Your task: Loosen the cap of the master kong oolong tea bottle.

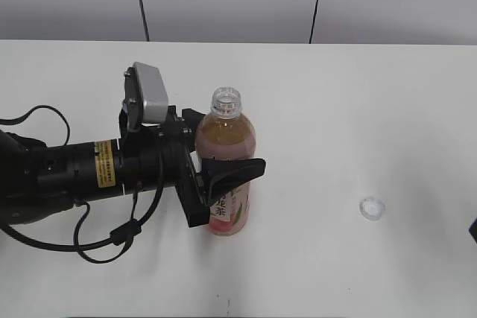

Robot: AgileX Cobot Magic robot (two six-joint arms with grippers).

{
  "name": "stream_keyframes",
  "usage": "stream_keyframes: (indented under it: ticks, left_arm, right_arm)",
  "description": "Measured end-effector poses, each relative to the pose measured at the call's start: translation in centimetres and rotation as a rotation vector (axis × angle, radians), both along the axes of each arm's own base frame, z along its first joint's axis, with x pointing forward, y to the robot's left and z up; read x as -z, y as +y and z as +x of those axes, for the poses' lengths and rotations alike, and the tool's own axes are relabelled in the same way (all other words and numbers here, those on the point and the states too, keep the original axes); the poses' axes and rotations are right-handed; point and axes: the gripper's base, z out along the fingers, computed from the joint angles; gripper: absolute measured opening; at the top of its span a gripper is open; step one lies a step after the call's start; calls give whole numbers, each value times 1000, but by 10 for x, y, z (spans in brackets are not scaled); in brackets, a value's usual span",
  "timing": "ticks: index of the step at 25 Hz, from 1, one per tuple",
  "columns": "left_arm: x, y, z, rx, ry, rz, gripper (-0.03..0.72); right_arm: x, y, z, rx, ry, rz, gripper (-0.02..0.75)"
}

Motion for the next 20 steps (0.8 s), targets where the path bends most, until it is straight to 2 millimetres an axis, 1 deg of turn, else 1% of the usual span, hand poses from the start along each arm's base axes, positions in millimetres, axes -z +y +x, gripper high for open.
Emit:
stream_keyframes:
  ticks: [1, 5, 7, 9, 11, 15, 20]
  left_arm:
    - [0, 0, 0, 0, 0, 0, 453]
    - [0, 0, 0, -1, 0, 1, 453]
    - [0, 0, 0, -1, 0, 1, 453]
    - [0, 0, 0, -1, 1, 1, 453]
    - [0, 0, 0, -2, 1, 2, 453]
    - [0, 0, 0, -2, 1, 2, 453]
    - [0, 0, 0, -2, 1, 2, 453]
  right_arm:
    - [-8, -3, -11, 1, -48, 15, 563]
    - [-19, -13, -50, 2, -188, 52, 563]
    - [-21, -18, -70, 5, -282, 77, 563]
    - [-19, -22, -86, 6, -349, 94, 563]
    - [-17, -26, -99, 0, -413, 108, 563]
    - [-29, -32, -122, -12, -590, 146, 563]
    - [-34, -37, -142, -14, -703, 173, 562]
